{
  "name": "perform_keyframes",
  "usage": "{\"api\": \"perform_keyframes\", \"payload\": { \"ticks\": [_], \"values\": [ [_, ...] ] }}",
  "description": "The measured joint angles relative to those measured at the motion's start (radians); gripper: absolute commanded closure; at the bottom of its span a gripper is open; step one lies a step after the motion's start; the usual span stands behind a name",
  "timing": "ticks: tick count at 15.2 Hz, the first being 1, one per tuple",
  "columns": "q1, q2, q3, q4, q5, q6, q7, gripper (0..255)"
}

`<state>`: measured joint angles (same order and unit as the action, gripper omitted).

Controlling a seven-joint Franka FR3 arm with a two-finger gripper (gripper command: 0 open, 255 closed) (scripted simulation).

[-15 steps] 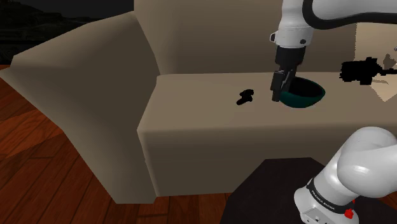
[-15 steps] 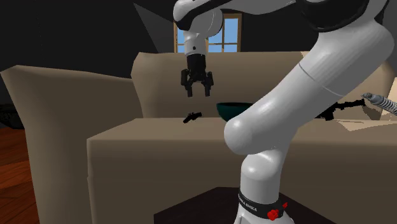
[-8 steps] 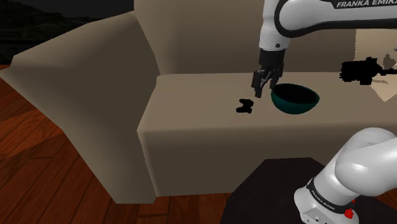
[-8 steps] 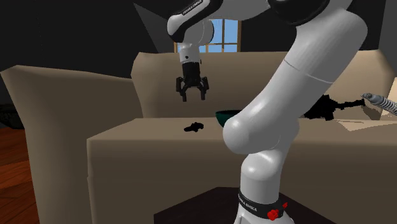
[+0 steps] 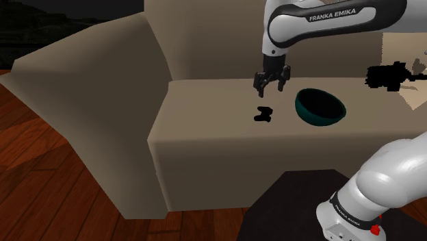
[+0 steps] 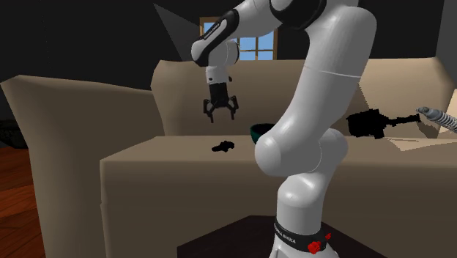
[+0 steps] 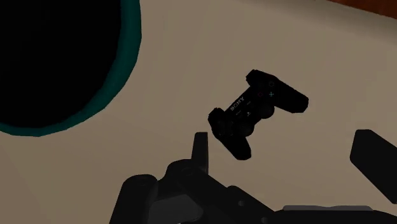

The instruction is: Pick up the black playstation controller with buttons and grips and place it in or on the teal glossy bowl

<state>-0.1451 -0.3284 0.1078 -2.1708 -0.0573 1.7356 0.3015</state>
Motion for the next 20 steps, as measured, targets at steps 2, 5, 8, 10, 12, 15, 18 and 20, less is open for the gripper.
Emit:
{"api": "perform_keyframes", "payload": {
  "ticks": [2, 5, 8, 10, 12, 15, 18, 20],
  "values": [
    [-0.022, 0.062, 0.0, 0.037, -0.024, 0.03, 0.058, 0],
    [-0.041, 0.111, -0.005, 0.056, -0.046, 0.064, 0.102, 0],
    [-0.043, 0.119, -0.006, 0.026, -0.05, 0.103, 0.112, 0],
    [-0.044, 0.122, -0.007, 0.002, -0.052, 0.13, 0.114, 0],
    [-0.045, 0.124, -0.009, -0.012, -0.053, 0.146, 0.114, 0],
    [-0.046, 0.123, -0.009, -0.018, -0.053, 0.152, 0.114, 0],
    [-0.046, 0.123, -0.009, -0.019, -0.053, 0.152, 0.114, 255],
    [-0.046, 0.122, -0.009, -0.019, -0.053, 0.152, 0.114, 255]
  ]
}}
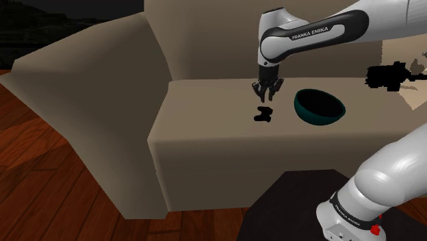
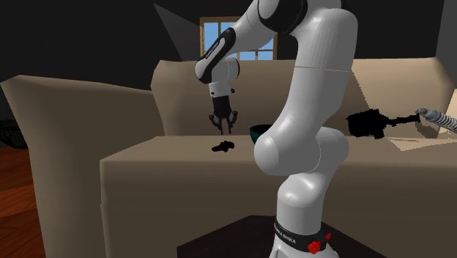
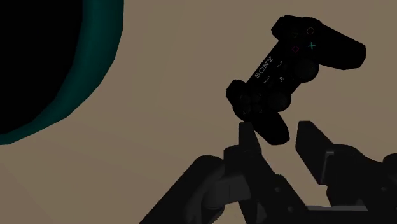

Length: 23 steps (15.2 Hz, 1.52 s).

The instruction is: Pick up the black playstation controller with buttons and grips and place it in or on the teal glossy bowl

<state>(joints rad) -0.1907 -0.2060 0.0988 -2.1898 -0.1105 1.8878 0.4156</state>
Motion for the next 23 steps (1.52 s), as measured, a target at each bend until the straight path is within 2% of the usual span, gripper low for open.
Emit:
{"api": "perform_keyframes", "payload": {
  "ticks": [7, 8, 9, 13, 19, 23],
  "values": [
    [0.0, 0.0, 0.0, 0.0, 0.0, 0.0, 0.0, 255],
    [0.0, 0.0, 0.0, 0.0, 0.0, 0.0, 0.0, 0],
    [0.0, 0.0, 0.0, 0.0, 0.0, 0.0, 0.0, 0],
    [-0.032, 0.033, -0.053, -0.021, 0.127, 0.011, 0.044, 0],
    [-0.034, 0.047, -0.056, -0.092, 0.147, 0.091, 0.051, 0],
    [-0.034, 0.053, -0.056, -0.103, 0.147, 0.108, 0.051, 0]
  ]
}}
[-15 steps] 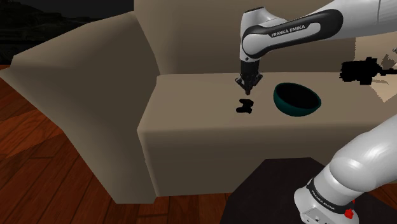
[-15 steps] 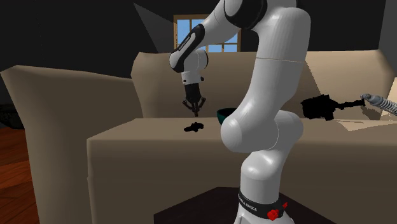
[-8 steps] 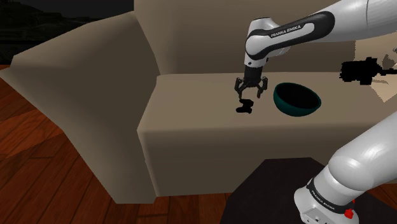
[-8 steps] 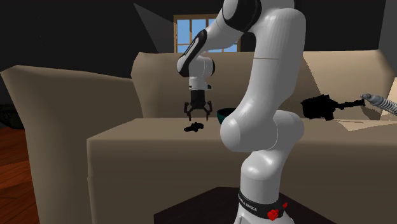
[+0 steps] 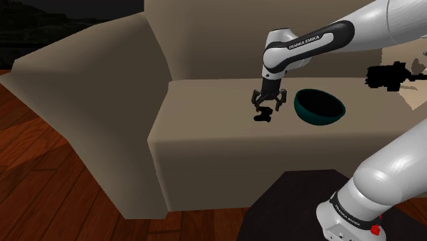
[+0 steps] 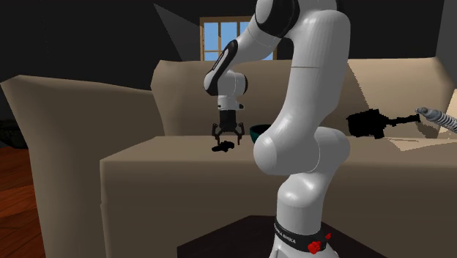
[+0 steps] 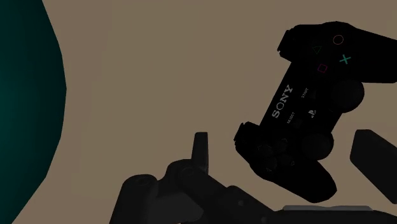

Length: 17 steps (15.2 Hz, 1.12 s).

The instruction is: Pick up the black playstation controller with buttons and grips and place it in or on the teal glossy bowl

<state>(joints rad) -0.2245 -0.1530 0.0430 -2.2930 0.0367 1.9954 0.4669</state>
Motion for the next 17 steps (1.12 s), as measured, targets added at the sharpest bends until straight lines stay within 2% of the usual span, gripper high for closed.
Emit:
{"api": "perform_keyframes", "payload": {
  "ticks": [3, 4, 14, 17],
  "values": [
    [0.0, 0.0, 0.0, -0.001, 0.0, 0.001, 0.0, 0],
    [0.0, 0.0, 0.0, -0.001, 0.0, 0.001, 0.0, 255],
    [0.0, 0.0, 0.0, -0.001, 0.0, 0.001, 0.0, 255],
    [0.0, -0.011, 0.0, 0.019, 0.0, -0.029, 0.001, 255]
  ]
}}
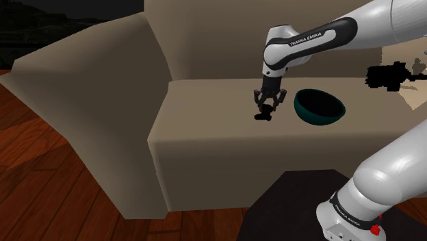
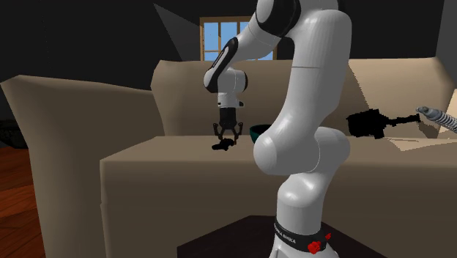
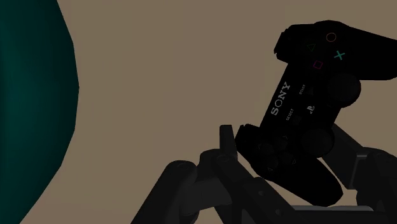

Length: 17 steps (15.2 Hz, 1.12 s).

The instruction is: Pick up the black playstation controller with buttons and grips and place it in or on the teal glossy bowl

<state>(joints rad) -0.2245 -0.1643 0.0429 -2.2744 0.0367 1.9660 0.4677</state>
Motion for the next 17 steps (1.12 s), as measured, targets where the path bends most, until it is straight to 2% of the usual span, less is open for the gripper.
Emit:
{"api": "perform_keyframes", "payload": {
  "ticks": [17],
  "values": [
    [-0.001, -0.061, -0.002, 0.163, -0.001, -0.223, 0.004, 255]
  ]
}}
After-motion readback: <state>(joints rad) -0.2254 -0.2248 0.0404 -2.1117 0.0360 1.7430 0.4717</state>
